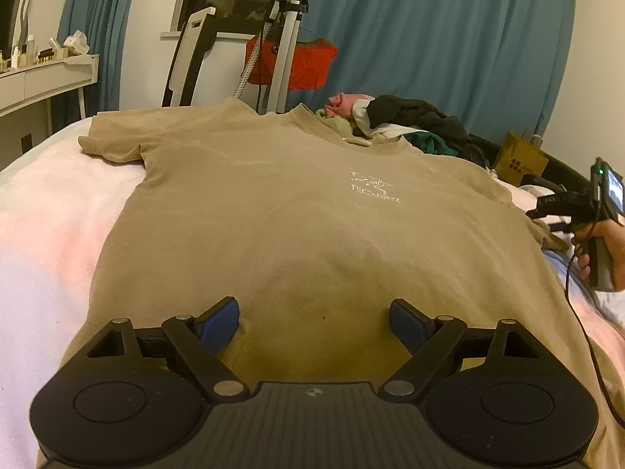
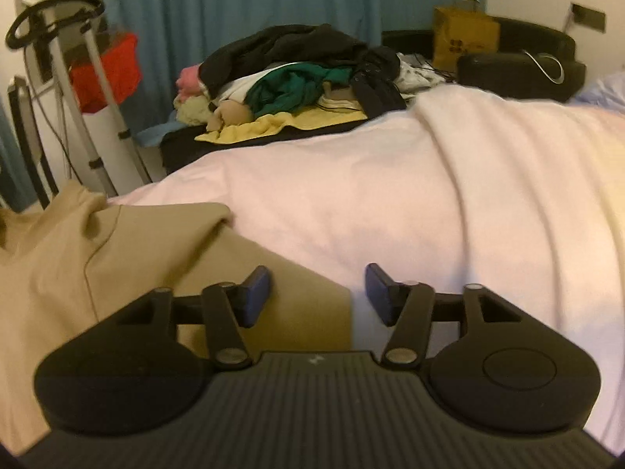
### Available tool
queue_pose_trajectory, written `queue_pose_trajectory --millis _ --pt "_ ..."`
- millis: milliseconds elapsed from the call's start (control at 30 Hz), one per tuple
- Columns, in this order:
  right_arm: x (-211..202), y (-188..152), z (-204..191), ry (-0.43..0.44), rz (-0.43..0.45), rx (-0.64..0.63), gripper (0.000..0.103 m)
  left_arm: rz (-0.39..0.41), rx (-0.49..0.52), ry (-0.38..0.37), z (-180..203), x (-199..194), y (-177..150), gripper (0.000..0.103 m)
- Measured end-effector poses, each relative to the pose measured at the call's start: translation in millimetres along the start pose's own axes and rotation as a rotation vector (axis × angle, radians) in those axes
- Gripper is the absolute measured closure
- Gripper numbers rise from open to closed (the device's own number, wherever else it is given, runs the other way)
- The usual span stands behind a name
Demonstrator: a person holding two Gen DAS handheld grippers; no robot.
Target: Fold clothes
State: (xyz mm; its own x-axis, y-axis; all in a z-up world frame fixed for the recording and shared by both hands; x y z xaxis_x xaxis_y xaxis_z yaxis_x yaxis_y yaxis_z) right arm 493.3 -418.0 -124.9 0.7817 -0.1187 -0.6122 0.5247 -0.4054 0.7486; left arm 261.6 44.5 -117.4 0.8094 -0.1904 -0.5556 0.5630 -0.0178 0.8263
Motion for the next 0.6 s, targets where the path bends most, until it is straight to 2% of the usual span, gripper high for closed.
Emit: queue_pose_trajectory --millis 67,100,133,200,267,367,467,600 --pt "-1.2 -0.8 -1.1 0.022 -0.013 0.007 0.042 -0.001 -0.005 0.000 0.3 -1.4 0.1 0.017" --pt "-1.8 -0.4 -2.9 0.034 -0.018 0.004 0.051 0.000 -0.005 0.000 0.7 -2.5 0.3 0.017" --pt "-2.3 0.0 -4.8 0.045 -0.022 0.002 0.070 0.001 -0.005 0.001 0.8 -3.7 0.6 0.017" --pt "-6.0 4.5 -12.1 0.052 -0.026 -0.015 0.088 0.003 0.002 0.004 2.9 -5.4 1.0 0.017" --pt "-11.5 13.2 -19.8 0.050 -0.013 -0.032 0.091 0.005 0.009 0.006 4.6 -6.2 1.4 0.017" --pt "-22.4 40.6 -25.9 0.034 0.070 -0.035 0.092 0.007 0.020 0.007 6.2 -7.3 0.5 0.017" --pt "-15.2 59.8 -30.3 -0.005 0.105 -0.029 0.092 0.003 0.025 0.007 6.6 -6.1 -1.1 0.017" --pt "4.8 52.9 -32.8 -0.062 0.096 -0.019 0.090 0.000 0.021 0.008 6.2 -4.8 -2.8 0.017"
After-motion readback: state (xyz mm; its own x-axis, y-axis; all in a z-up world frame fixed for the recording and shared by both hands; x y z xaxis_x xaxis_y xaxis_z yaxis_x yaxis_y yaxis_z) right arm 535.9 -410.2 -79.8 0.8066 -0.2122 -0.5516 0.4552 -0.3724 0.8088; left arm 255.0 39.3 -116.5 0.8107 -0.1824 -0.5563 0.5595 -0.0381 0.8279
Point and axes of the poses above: each gripper's, at about its wrist camera, not at the fingertips, and x roughly the way its jaws point, z to its right, y to its top, the point moved 7 cm from there along x, roughly the way its jaws point, and after that the axes turned 6 degrees about x, right-handed, at the moved point
